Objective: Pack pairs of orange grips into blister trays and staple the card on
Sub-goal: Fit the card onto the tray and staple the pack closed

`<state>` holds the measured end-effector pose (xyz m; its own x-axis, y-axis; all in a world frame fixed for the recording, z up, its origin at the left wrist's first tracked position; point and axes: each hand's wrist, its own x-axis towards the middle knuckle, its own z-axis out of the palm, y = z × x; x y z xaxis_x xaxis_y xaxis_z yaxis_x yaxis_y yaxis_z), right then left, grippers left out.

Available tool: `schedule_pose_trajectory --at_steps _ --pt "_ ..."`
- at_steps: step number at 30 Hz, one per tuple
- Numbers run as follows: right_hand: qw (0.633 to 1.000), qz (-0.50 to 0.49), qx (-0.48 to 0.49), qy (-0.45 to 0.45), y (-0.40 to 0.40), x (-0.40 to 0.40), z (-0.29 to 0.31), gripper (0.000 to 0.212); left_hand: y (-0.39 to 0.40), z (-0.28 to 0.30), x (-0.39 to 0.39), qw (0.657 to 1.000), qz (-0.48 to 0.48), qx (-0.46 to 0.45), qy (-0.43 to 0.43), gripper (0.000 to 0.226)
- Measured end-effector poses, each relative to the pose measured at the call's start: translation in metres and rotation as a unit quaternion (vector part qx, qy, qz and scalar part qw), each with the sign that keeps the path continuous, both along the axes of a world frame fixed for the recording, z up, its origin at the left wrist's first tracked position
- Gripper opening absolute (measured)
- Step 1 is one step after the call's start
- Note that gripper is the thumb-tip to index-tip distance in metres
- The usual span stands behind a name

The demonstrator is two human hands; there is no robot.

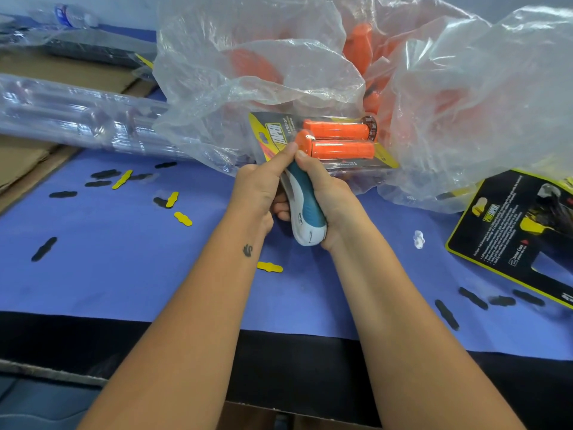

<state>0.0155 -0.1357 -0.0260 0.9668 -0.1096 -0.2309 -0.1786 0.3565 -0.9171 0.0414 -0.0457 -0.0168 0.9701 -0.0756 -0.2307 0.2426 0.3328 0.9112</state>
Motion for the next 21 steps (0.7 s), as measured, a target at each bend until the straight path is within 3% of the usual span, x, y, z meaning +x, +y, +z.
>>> schedule_pose_trajectory --at_steps 6,14,21 --pt "1.0 -0.011 0.0 0.02 0.003 0.0 0.002 0.035 -0.004 0.0 -0.004 0.998 0.053 0.007 -0.018 0.037" --pt "1.0 -0.008 0.004 0.005 0.003 -0.002 0.004 0.037 -0.001 -0.001 -0.003 1.0 0.014 0.012 0.002 0.041" --pt "0.986 0.139 -0.096 0.003 -0.024 -0.014 0.011 0.048 0.008 -0.001 0.003 0.998 0.043 -0.05 -0.002 0.029"
